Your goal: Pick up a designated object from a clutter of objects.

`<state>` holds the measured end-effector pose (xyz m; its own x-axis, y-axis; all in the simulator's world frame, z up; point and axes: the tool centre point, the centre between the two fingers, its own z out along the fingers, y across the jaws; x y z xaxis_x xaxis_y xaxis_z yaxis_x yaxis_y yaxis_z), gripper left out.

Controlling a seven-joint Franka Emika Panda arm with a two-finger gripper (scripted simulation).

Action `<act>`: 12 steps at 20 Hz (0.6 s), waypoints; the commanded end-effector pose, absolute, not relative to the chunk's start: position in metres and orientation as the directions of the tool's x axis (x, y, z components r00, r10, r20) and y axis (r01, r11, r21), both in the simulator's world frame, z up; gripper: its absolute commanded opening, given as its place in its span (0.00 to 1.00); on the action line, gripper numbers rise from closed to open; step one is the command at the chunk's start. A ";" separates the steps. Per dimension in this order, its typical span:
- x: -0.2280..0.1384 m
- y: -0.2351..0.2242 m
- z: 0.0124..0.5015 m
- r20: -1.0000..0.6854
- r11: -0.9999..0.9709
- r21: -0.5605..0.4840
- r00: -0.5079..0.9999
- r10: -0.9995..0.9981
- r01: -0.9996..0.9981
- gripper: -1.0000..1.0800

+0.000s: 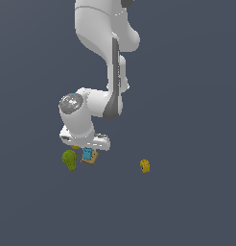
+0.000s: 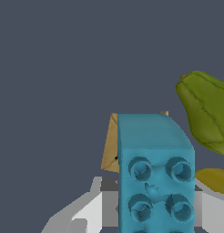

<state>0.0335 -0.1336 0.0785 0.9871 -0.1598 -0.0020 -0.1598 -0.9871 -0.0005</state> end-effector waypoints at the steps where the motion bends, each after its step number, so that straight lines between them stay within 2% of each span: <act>1: 0.026 -0.137 0.093 0.000 -0.987 -0.001 0.987 -0.160 -0.160 0.00; 12: -0.024 -0.154 0.177 0.000 -0.987 -0.002 0.987 -0.161 -0.161 0.00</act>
<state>-0.0169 -0.1513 0.1642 0.9871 -0.1604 -0.0009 -0.1604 -0.9871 -0.0017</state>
